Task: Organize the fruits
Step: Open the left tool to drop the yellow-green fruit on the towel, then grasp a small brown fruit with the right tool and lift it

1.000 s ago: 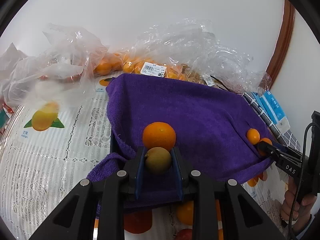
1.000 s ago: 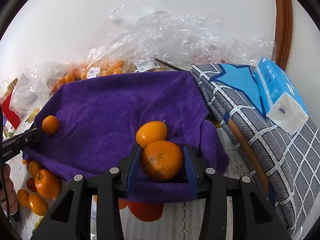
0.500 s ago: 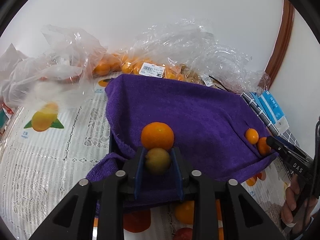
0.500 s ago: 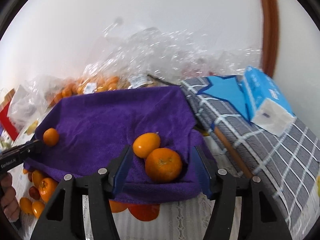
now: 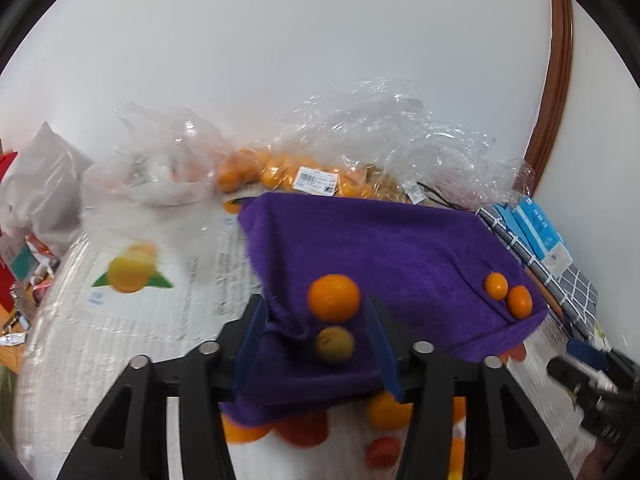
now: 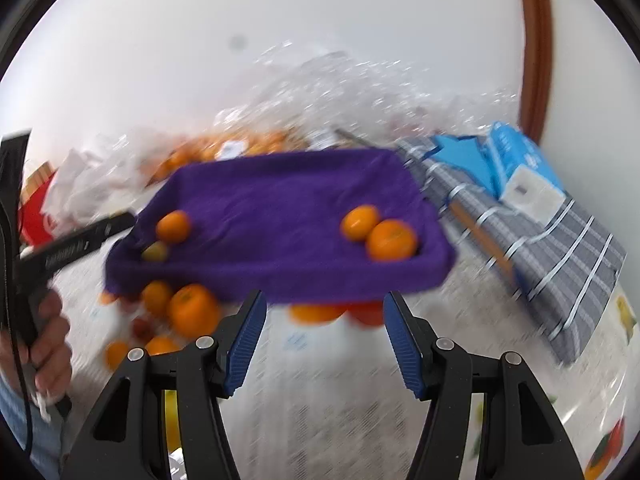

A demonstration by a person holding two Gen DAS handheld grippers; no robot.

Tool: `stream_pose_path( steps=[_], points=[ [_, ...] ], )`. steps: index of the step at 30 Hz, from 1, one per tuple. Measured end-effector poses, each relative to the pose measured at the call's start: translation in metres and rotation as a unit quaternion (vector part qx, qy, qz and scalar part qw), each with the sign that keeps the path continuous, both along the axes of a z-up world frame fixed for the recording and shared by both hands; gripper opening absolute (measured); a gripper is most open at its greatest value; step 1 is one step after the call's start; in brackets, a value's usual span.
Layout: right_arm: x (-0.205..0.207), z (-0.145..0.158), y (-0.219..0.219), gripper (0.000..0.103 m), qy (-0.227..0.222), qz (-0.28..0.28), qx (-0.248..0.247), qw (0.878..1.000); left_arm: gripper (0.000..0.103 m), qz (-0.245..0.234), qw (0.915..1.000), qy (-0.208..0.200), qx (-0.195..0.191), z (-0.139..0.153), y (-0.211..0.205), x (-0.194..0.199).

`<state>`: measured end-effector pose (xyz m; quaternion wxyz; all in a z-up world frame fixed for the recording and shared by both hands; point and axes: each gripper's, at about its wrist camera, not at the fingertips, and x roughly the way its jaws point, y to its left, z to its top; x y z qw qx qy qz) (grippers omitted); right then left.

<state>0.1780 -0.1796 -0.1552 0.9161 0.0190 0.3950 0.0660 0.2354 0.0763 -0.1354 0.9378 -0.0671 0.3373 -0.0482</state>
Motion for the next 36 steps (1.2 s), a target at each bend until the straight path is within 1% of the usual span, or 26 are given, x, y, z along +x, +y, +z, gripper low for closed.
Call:
stream_pose_path(
  steps=[1, 2, 4, 5, 8, 12, 13, 15, 16, 18, 20, 21, 23, 24, 26, 28, 30, 31, 34, 36],
  points=[
    [-0.006, 0.000, 0.006, 0.060, 0.003, 0.005, -0.002, 1.000, 0.051, 0.005, 0.9998, 0.017, 0.000, 0.001, 0.007, -0.004],
    [-0.015, 0.000, 0.013, 0.060, 0.004, 0.015, -0.005, 1.000, 0.051, 0.010, 0.9997, 0.024, -0.006, 0.001, 0.016, -0.011],
    [-0.026, 0.000, 0.024, 0.060, 0.002, 0.031, -0.008, 0.999, 0.051, 0.013, 0.9992, 0.024, -0.028, 0.001, 0.032, -0.026],
    [-0.032, -0.001, 0.029, 0.060, 0.003, 0.039, -0.008, 0.999, 0.051, 0.018, 0.9987, 0.030, -0.038, -0.001, 0.041, -0.035],
    [-0.043, -0.008, 0.042, 0.059, 0.010, 0.057, -0.002, 0.998, 0.051, 0.035, 0.9969, 0.037, -0.061, -0.009, 0.058, -0.052],
    [-0.046, -0.022, 0.058, 0.050, 0.033, 0.077, 0.008, 0.996, 0.051, 0.056, 0.9954, 0.043, -0.064, -0.027, 0.068, -0.068],
    [-0.045, -0.025, 0.060, 0.050, 0.036, 0.080, 0.008, 0.996, 0.051, 0.058, 0.9956, 0.043, -0.060, -0.032, 0.069, -0.070],
    [-0.043, -0.032, 0.065, 0.042, 0.044, 0.084, 0.006, 0.995, 0.051, 0.062, 0.9960, 0.040, -0.051, -0.037, 0.071, -0.072],
    [-0.041, -0.035, 0.067, 0.041, 0.050, 0.087, 0.009, 0.995, 0.051, 0.063, 0.9960, 0.039, -0.050, -0.039, 0.072, -0.073],
    [-0.038, -0.039, 0.071, 0.040, 0.057, 0.092, 0.009, 0.994, 0.051, 0.063, 0.9954, 0.037, -0.062, -0.040, 0.076, -0.074],
    [-0.034, -0.042, 0.075, 0.038, 0.060, 0.092, 0.000, 0.994, 0.051, 0.062, 0.9944, 0.037, -0.077, -0.042, 0.078, -0.073],
    [-0.032, -0.043, 0.076, 0.033, 0.062, 0.093, -0.001, 0.994, 0.051, 0.065, 0.9943, 0.040, -0.075, -0.044, 0.078, -0.073],
    [-0.029, -0.047, 0.079, 0.024, 0.067, 0.091, -0.006, 0.994, 0.046, 0.068, 0.9946, 0.047, -0.063, -0.048, 0.075, -0.072],
    [-0.029, -0.047, 0.078, 0.024, 0.065, 0.090, -0.006, 0.994, 0.043, 0.068, 0.9948, 0.047, -0.059, -0.049, 0.073, -0.072],
    [-0.031, -0.046, 0.075, 0.024, 0.059, 0.087, 0.002, 0.994, 0.042, 0.059, 0.9952, 0.050, -0.059, -0.050, 0.071, -0.071],
    [-0.033, -0.042, 0.066, 0.024, 0.052, 0.078, 0.012, 0.996, 0.033, 0.045, 0.9948, 0.059, -0.070, -0.053, 0.070, -0.069],
    [-0.036, -0.038, 0.055, 0.024, 0.036, 0.067, 0.000, 0.997, 0.030, 0.041, 0.9940, 0.070, -0.074, -0.056, 0.069, -0.068],
    [-0.038, -0.035, 0.049, 0.024, 0.024, 0.061, -0.012, 0.998, 0.030, 0.040, 0.9938, 0.071, -0.077, -0.057, 0.069, -0.068],
    [-0.044, -0.027, 0.029, 0.024, 0.000, 0.042, -0.046, 0.998, 0.029, 0.035, 0.9930, 0.066, -0.092, -0.057, 0.070, -0.069],
    [-0.046, -0.024, 0.012, 0.024, -0.006, 0.030, -0.048, 0.998, 0.029, 0.019, 0.9939, 0.060, -0.090, -0.054, 0.066, -0.072]
  ],
)
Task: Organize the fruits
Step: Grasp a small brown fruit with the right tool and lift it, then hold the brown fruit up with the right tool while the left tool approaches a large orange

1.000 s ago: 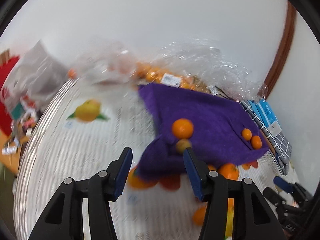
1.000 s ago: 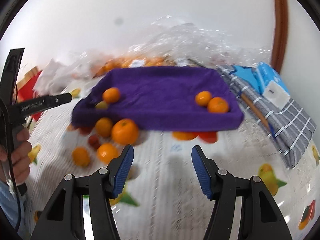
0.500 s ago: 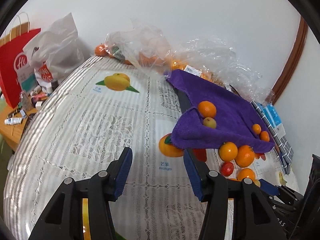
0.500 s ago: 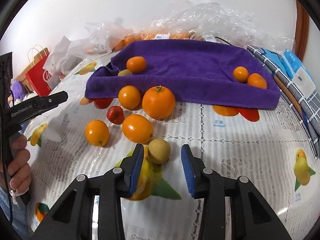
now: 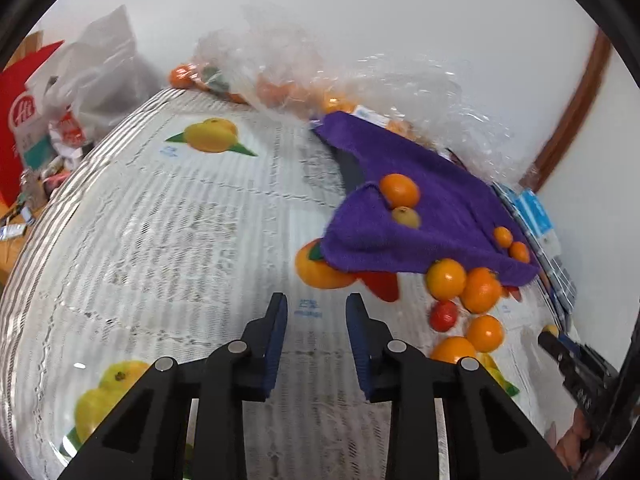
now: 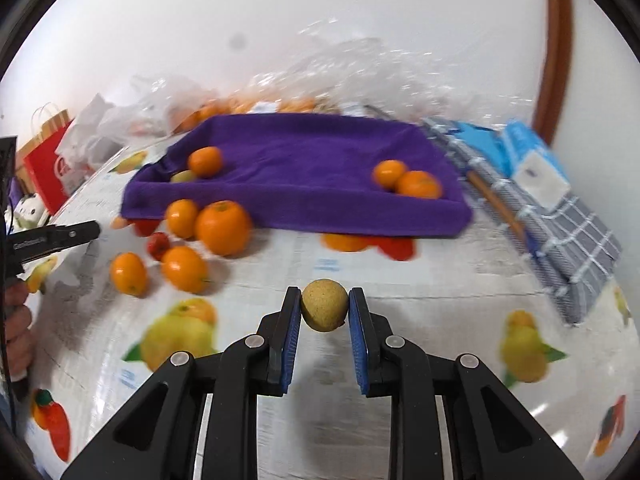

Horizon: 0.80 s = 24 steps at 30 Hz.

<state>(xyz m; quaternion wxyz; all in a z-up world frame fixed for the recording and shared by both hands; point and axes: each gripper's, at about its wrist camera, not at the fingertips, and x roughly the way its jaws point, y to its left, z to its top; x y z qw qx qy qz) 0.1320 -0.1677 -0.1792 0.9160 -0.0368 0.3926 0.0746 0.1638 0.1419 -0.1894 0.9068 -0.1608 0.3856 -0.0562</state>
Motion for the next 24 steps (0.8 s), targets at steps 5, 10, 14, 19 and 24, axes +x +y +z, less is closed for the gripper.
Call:
stream_pose_path(
  steps=[5, 10, 14, 19, 24],
  points=[
    [-0.002, -0.007, -0.041, 0.024, 0.004, -0.036, -0.006, 0.999, 0.029, -0.066, 0.9970, -0.034, 0.025, 0.011, -0.029, -0.012],
    [-0.008, -0.005, -0.063, 0.024, -0.010, -0.048, -0.006, 0.999, 0.046, -0.117, 0.9926, -0.031, 0.004, 0.016, -0.060, -0.017],
    [-0.006, -0.008, -0.072, 0.024, -0.003, -0.049, 0.006, 0.999, 0.047, -0.131, 0.9908, -0.028, 0.020, 0.015, -0.084, -0.017],
    [-0.002, -0.013, -0.084, 0.024, 0.020, -0.038, 0.060, 0.997, 0.049, -0.133, 0.9886, -0.008, 0.069, 0.005, -0.102, -0.013],
    [0.000, -0.018, -0.097, 0.024, 0.032, -0.047, 0.102, 0.993, 0.047, -0.143, 0.9880, 0.011, 0.057, -0.002, -0.100, -0.009]
  ],
)
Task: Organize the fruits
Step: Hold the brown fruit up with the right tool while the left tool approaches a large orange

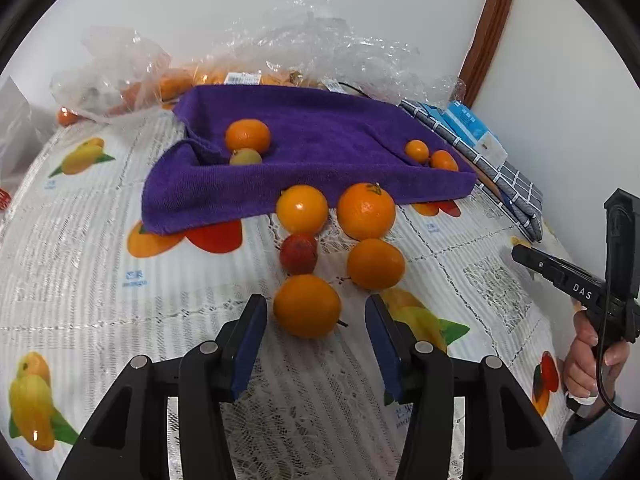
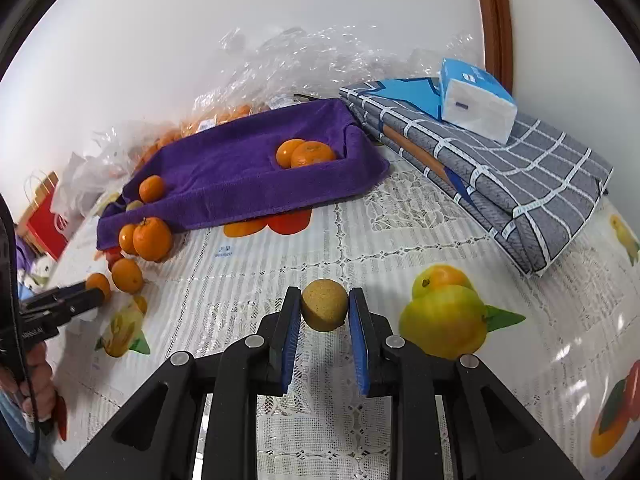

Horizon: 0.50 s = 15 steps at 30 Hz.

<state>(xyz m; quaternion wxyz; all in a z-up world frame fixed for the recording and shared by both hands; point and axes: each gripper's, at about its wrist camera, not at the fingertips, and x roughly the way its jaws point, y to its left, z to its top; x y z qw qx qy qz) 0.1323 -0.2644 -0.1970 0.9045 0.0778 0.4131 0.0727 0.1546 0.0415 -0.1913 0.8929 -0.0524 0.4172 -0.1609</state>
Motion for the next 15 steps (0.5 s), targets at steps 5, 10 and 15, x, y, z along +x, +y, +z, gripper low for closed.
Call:
stream_pose_path(
  steps=[5, 10, 15],
  points=[
    [-0.002, 0.001, 0.008, 0.024, -0.005, 0.017, -0.005, 1.000, 0.035, -0.003, 0.9996, 0.003, -0.029, -0.002, 0.006, 0.000],
    [0.000, 0.000, 0.009, 0.024, -0.002, 0.022, -0.010, 1.000, 0.035, -0.005, 0.9982, -0.016, -0.058, 0.003, 0.012, -0.006],
    [-0.003, 0.003, 0.002, 0.024, -0.011, 0.010, 0.002, 1.000, 0.035, -0.007, 0.9972, -0.026, -0.069, 0.007, 0.013, -0.009]
  ],
)
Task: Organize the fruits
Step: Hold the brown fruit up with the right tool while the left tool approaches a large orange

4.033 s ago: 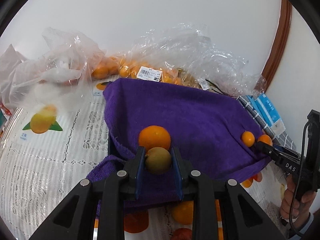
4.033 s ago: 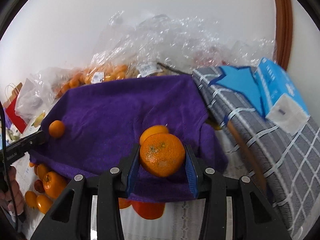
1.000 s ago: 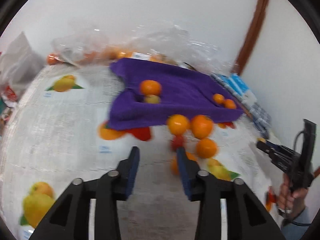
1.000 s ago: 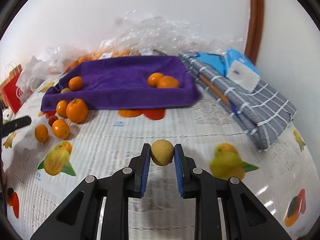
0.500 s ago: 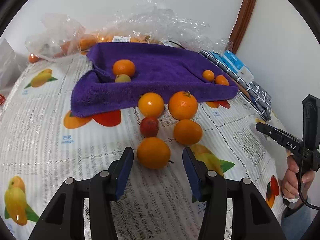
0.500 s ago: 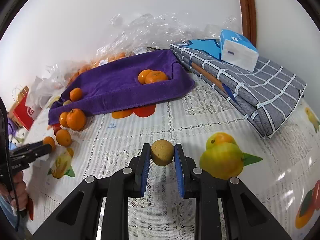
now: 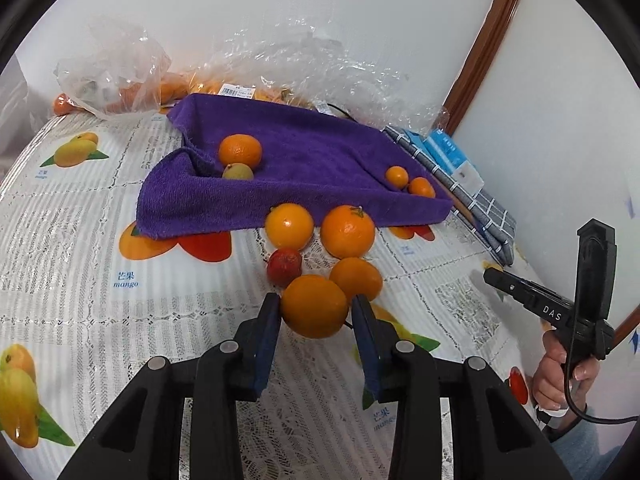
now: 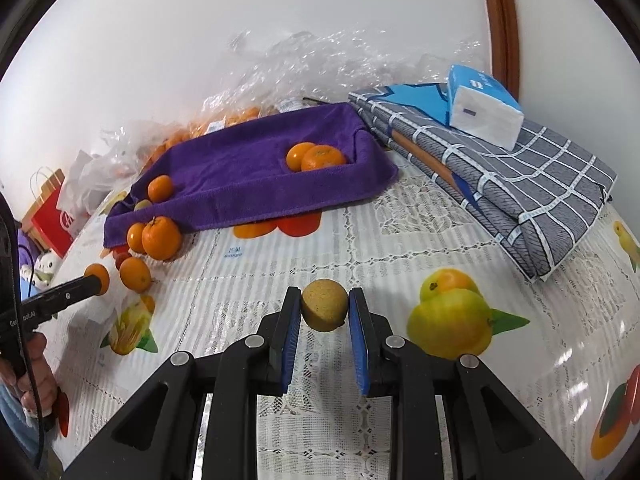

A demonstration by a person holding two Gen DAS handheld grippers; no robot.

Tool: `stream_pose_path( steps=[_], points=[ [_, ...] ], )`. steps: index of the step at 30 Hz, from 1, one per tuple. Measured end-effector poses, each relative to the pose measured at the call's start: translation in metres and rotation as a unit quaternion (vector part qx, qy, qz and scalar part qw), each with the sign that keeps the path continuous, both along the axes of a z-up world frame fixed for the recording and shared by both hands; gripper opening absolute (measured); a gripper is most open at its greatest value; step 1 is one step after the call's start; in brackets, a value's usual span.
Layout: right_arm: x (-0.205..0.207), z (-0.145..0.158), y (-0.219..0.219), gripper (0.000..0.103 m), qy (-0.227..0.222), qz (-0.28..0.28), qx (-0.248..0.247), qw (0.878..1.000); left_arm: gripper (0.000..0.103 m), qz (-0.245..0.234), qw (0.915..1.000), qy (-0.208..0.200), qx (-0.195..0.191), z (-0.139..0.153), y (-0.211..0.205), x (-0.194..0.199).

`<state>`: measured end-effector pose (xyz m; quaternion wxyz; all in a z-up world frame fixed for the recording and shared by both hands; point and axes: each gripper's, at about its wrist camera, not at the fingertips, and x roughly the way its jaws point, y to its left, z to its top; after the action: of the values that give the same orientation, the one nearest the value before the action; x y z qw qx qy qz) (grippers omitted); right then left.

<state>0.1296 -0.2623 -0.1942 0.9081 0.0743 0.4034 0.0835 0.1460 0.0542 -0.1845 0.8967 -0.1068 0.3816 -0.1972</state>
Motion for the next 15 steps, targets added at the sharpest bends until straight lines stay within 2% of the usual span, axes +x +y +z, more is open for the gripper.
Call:
stream_pose_path(
  steps=[15],
  points=[
    [-0.0039, 0.0020, -0.0021, 0.024, -0.009, 0.000, 0.010, 1.000, 0.035, 0.011, 0.9998, -0.008, -0.014, 0.0022, 0.0032, -0.0026]
  ],
)
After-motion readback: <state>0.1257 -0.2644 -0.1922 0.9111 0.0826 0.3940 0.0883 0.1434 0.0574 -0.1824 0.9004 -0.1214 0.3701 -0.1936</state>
